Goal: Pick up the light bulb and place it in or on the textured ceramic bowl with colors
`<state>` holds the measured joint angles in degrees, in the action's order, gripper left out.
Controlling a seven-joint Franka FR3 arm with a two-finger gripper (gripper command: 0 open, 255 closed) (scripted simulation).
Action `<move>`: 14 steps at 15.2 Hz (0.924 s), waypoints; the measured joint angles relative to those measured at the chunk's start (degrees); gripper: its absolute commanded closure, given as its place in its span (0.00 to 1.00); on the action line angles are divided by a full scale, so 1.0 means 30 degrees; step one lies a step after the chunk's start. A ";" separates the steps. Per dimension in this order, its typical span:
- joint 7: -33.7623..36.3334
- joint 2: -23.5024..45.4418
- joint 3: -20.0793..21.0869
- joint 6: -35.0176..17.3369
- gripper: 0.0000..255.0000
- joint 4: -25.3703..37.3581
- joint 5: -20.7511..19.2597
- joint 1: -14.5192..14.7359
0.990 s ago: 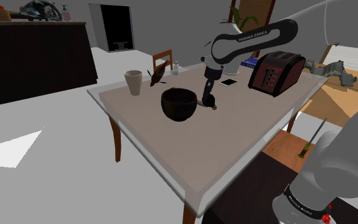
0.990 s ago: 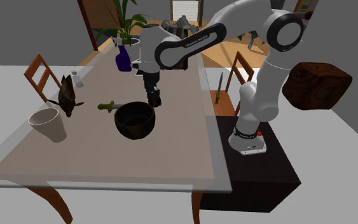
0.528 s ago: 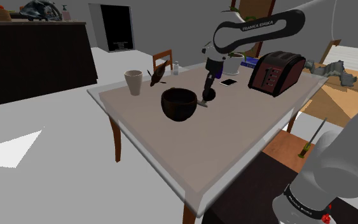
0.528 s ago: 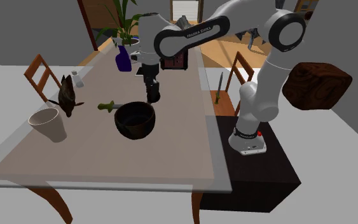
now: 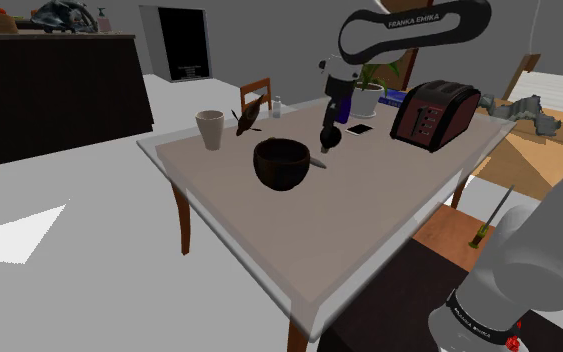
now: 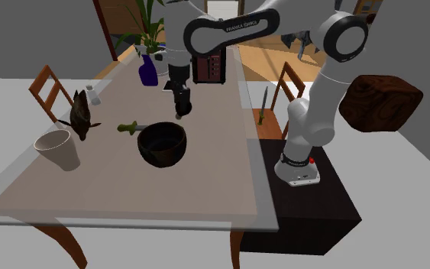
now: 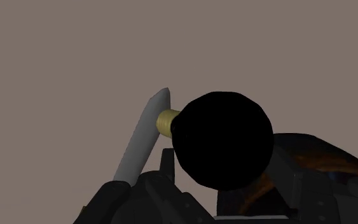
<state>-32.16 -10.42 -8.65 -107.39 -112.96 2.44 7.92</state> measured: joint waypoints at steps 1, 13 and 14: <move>0.0012 -0.0010 -0.0001 0.0297 1.00 0.0286 -0.0007 -0.0002; 0.0359 0.0381 0.0126 0.3169 1.00 0.3566 0.0023 0.0108; 0.0670 0.0655 0.0309 0.3251 1.00 0.3931 0.0062 0.0249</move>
<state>-30.15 -8.46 -7.72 -97.63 -101.17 2.62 8.66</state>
